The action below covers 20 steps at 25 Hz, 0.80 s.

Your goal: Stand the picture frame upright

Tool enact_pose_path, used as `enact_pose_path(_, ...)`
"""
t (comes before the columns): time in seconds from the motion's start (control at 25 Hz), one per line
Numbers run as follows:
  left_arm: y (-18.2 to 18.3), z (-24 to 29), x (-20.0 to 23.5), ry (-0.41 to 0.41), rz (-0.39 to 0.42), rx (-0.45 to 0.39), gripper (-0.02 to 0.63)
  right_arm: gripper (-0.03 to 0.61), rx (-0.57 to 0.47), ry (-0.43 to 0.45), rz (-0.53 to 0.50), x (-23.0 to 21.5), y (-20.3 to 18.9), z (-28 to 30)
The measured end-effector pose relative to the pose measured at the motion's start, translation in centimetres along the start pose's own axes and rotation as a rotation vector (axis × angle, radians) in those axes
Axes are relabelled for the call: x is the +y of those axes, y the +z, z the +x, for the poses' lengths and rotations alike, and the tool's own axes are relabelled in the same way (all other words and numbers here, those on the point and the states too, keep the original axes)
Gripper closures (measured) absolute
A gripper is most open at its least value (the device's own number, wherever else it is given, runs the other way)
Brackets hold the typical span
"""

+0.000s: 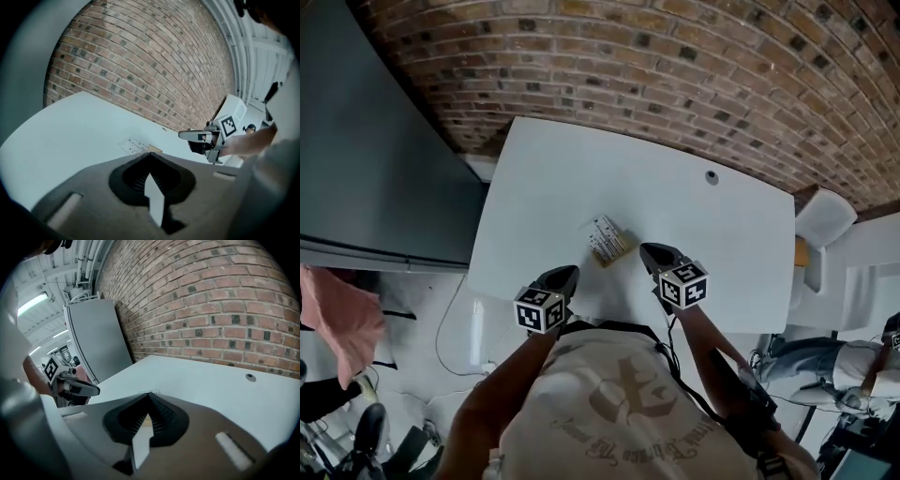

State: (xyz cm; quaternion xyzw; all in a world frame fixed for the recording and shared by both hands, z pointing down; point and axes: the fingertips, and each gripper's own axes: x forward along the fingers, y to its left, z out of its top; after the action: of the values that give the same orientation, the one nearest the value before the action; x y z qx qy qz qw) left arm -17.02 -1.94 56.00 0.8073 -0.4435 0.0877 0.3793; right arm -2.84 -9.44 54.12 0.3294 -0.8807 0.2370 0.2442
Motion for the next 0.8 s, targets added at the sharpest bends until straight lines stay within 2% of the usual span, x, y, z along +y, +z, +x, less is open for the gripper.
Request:
enact_pose_path(0.24,-0.4,3.2,1.2,0.032,-0.108,0.051,0.611,0.571,0.113,0.041,-0.004,-2.3,-0.1,3.6)
enact_pose_path(0.44,-1.3,5.1,2.3,0.073,-0.180,0.105,0.611,0.571,0.221,0.099,-0.023,-2.5,-1.0,6.4)
enact_pose_path(0.6,-1.4,6.7,2.9,0.089,-0.269,0.125,0.605,0.571,0.311,0.155,-0.027,-2.6,-1.7,8.6)
enact_pose_path(0.64,-1.5,7.0,2.9,0.093,-0.295,0.130,0.571,0.571,0.336,0.170,-0.024,-2.5,-2.1,9.0)
enact_pose_path(0.72,-1.8,7.5,2.9,0.102,-0.343,0.144,0.543,0.567,0.381,0.194,-0.022,-2.3,-2.8,9.8)
enact_pose_path(0.8,-2.2,8.2,2.9,0.111,-0.382,0.162,0.505,0.513,0.427,0.214,-0.022,-2.3,-3.6,10.4)
